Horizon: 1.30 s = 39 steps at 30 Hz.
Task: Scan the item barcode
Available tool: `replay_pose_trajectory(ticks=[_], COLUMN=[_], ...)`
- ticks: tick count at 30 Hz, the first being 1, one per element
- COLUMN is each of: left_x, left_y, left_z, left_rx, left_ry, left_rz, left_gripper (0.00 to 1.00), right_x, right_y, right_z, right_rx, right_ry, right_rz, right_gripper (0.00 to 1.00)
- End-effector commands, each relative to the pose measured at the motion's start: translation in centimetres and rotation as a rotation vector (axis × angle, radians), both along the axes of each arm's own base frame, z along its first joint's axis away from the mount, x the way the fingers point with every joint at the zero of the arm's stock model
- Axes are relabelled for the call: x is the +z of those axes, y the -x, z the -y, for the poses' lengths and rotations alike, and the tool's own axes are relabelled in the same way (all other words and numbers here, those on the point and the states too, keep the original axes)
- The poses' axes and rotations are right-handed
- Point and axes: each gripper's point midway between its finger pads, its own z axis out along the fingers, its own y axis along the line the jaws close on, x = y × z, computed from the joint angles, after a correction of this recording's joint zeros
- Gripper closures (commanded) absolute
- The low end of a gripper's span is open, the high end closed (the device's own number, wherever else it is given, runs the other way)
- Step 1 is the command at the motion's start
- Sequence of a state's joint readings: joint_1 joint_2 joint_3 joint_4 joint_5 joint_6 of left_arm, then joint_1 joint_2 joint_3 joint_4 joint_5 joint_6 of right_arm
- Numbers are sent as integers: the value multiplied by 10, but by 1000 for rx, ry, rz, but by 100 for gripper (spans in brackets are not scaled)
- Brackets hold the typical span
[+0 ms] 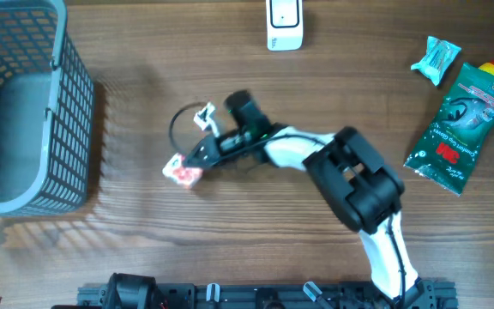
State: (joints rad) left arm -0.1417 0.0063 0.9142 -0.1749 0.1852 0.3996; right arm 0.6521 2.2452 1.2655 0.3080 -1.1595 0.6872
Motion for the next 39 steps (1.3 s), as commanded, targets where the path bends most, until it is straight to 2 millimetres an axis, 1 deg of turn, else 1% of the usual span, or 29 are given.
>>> replay_pose_trajectory(ticks=[1, 3, 6, 8, 10, 12, 13, 16, 18, 20, 21, 22, 25, 27, 28, 29, 30, 33, 35, 39], left_x=[-8, -14, -22, -37, -51, -69, -76, -93, -112, -136, -146, -165, -213, -243, -253, -269, -280, -303, -310, -327], left_y=[-6, -11, -21, -36, -51, -72, -82, -105, -122, -139, -146, -156, -178, -188, -191, -196, -198, -203, -204, -203], left_z=[4, 7, 9, 11, 12, 4, -5, -31, -44, -43, -42, -41, -37, -36, -36, -35, -35, -34, -34, -34], left_rx=[2, -12, -13, -18, -58, -87, -85, -52, -55, -98, -99, -81, -37, -9, 1, 14, 24, 44, 53, 83], left_ry=[-25, -39, -43, -45, 7, 152, 250, 504, 669, 759, 772, 770, 762, 758, 756, 753, 751, 746, 744, 736], left_rz=[-32, -51, -81, -141, -210, -302, -336, -375, -398, -447, -468, -508, -612, -673, -694, -725, -747, -792, -810, -876], left_gripper=[0, 0, 0, 0, 0, 0, 0, 0, 0, 0, 0, 0, 0, 0, 0, 0, 0, 0, 0, 0], right_x=[51, 52, 55, 62, 71, 85, 93, 117, 135, 151, 155, 160, 164, 163, 162, 160, 157, 155, 155, 158], right_y=[13, 1, -8, -8, -4, 2, 6, 16, 24, 34, 36, 40, 50, 57, 59, 61, 62, 64, 64, 62], right_z=[51, 62, 74, 78, 81, 84, 86, 94, 102, 111, 115, 120, 130, 135, 136, 137, 137, 138, 138, 138], right_rx=[250, 214, 175, 166, 168, 172, 174, 176, 173, 168, 164, 155, 140, 134, 134, 133, 132, 131, 136, 173], right_ry=[-205, -204, -199, -196, -204, -215, -221, -248, -266, -288, -291, -292, -294, -292, -291, -289, -286, -285, -297, -423], right_rz=[-221, -228, -244, -251, -233, -204, -189, -123, -77, -20, -11, -6, 2, -3, -5, -12, -19, -24, 8, 341], right_gripper=[95, 95, 95, 95, 95, 95, 95, 96, 95, 95, 95, 95, 96, 95, 96, 96, 96, 96, 95, 95])
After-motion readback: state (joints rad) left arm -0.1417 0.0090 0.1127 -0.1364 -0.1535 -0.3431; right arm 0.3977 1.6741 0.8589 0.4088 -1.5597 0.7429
